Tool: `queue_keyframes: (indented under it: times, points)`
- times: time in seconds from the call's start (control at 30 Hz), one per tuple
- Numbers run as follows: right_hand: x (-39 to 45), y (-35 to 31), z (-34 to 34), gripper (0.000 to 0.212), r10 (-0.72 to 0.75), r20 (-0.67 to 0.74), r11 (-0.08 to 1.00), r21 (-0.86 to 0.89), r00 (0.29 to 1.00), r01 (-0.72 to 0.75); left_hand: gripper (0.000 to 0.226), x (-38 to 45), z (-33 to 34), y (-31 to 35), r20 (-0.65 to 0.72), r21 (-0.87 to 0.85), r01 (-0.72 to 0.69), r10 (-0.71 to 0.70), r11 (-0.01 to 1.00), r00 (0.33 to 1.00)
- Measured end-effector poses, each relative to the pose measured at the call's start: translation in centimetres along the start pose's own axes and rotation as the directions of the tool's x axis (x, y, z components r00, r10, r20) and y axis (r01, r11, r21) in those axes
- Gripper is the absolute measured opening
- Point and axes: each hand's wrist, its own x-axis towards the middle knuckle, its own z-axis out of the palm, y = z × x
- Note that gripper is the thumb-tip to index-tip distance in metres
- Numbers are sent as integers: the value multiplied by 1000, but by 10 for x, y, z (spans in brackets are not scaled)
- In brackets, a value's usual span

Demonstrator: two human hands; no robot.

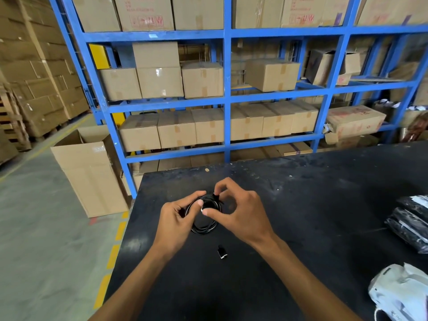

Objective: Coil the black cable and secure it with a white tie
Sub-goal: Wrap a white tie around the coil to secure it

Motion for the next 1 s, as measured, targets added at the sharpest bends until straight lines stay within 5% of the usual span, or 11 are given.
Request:
queue_keyframes:
  times: [0.13,0.5,0.77,1.0]
  points:
    - [-2,-5,0,32,-112,30,968,-223,993,116,26,3,-3,-2,15,29,-15,15,999,1000]
    - [1,-10,5,16,-170,54,920,-350,984,178,25,3,-3,-4,16,89,-29,28,996,999]
    - [-1,1,2,13,-144,114,966,-199,983,165,30,-4,-2,0,-16,107,-108,110,988,994]
    - [-2,2,5,10,-48,-18,994,101,999,50,28,-3,-2,5,-27,124,-133,138,983,990]
